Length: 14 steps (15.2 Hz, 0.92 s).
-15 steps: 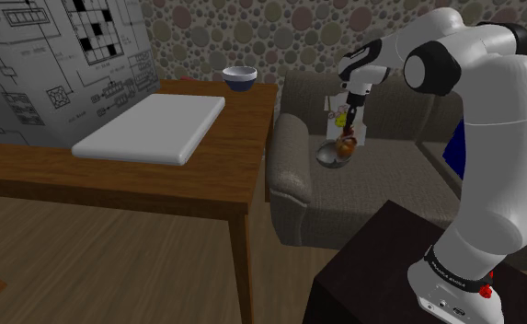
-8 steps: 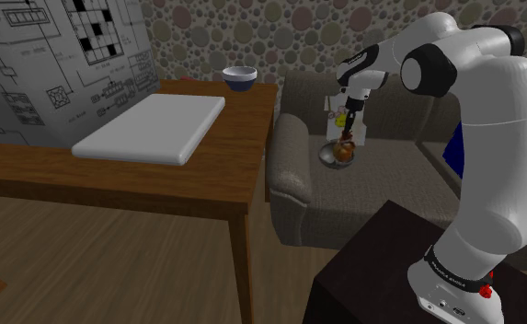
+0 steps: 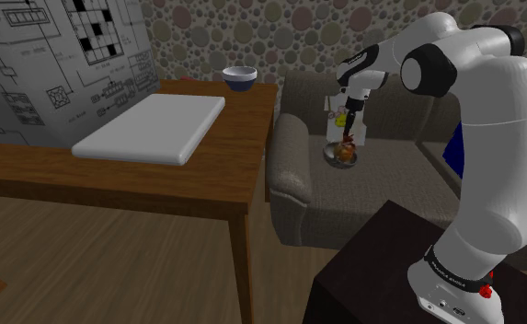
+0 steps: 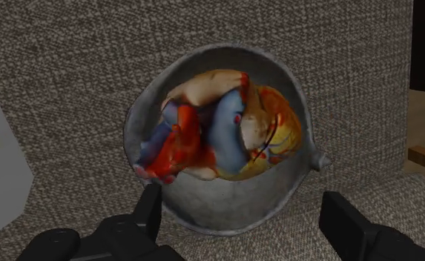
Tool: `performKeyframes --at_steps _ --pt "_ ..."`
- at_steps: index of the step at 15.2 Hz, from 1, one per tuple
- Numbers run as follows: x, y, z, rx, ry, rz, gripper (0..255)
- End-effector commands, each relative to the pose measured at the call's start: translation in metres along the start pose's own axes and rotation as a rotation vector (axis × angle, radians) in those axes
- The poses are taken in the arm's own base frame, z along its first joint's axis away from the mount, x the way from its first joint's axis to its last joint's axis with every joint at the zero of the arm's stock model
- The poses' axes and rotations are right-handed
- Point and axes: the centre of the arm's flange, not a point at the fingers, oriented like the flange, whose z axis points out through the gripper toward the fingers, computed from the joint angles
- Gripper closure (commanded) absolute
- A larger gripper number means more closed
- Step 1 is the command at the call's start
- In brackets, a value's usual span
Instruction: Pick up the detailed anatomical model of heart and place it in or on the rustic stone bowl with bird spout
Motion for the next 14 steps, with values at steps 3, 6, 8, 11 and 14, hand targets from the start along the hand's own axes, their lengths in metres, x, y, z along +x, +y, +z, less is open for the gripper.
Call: performKeyframes --at_steps 3,6,8,11,14 --pt "0.0 0.0 -0.013 0.0 0.0 0.0 0" --pt "0.0 0.0 -0.05 0.0 0.0 0.0 0" --pt "0.0 0.0 -0.05 0.0 0.0 0.0 0" --pt "0.0 0.0 -0.05 0.0 0.0 0.0 0" --pt "0.0 0.0 -0.05 0.0 0.0 0.0 0"
